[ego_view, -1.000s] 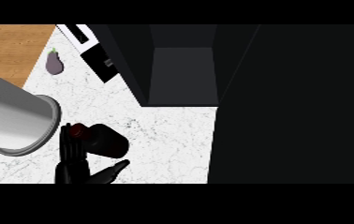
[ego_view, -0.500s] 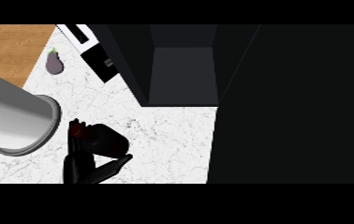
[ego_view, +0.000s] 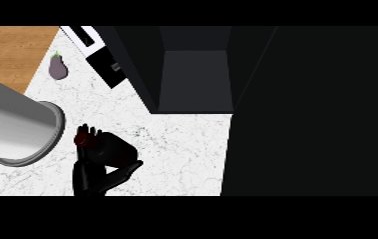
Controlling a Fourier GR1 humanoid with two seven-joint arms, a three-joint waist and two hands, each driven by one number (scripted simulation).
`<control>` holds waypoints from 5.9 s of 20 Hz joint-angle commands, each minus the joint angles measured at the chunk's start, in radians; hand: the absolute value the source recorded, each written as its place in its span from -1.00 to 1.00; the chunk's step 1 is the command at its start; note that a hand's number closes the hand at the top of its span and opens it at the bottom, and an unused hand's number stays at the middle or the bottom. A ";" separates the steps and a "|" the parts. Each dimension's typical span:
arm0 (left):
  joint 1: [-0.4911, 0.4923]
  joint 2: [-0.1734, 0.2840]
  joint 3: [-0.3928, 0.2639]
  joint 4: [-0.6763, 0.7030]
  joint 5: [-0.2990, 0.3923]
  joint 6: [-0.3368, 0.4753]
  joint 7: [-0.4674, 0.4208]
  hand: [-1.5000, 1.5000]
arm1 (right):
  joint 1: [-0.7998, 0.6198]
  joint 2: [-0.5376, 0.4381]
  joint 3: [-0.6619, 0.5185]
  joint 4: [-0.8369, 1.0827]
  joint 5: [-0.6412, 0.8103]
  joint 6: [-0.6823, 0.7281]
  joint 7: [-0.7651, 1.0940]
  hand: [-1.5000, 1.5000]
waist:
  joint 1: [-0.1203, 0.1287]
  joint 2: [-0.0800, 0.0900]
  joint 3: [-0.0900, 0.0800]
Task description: Pick up the wine, place it into the cabinet and close the cabinet
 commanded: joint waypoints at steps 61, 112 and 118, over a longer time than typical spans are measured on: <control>-0.400 -0.016 -0.371 -0.656 -0.293 0.141 0.770 1.00 | 0.050 0.045 -0.039 -0.043 -0.101 0.065 -0.013 -1.00 | -0.004 -0.001 0.001; -0.628 -0.018 -0.378 0.092 -0.127 0.383 0.210 1.00 | 0.062 0.049 -0.037 -0.095 -0.085 0.070 0.006 -1.00 | -0.006 0.001 0.000; -0.735 -0.018 -0.307 0.162 -0.075 0.357 0.222 1.00 | 0.017 0.036 -0.041 -0.092 -0.091 0.052 0.049 -1.00 | -0.008 0.002 0.000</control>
